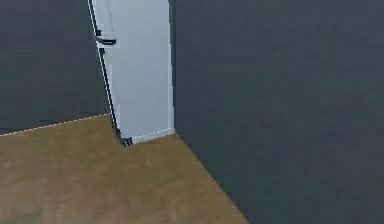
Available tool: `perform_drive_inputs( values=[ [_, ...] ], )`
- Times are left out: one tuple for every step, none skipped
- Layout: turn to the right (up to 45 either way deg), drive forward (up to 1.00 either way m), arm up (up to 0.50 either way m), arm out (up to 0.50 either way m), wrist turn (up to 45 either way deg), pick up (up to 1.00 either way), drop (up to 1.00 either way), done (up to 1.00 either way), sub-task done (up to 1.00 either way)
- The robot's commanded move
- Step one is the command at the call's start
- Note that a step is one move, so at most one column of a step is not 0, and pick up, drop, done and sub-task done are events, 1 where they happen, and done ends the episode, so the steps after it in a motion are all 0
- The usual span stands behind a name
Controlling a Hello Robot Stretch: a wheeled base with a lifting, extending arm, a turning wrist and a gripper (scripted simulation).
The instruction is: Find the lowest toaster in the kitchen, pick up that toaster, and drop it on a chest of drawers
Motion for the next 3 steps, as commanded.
perform_drive_inputs(
  values=[
    [3.0, 0.00, 0.00, 0.00, 0.0, 0.00, 0.00, 0.00, 0.00],
    [0.0, 0.20, 0.00, 0.00, 0.0, 0.00, 0.00, 0.00, 0.00],
    [-27.0, 0.00, 0.00, 0.00, 0.0, 0.00, 0.00, 0.00, 0.00]
  ],
)
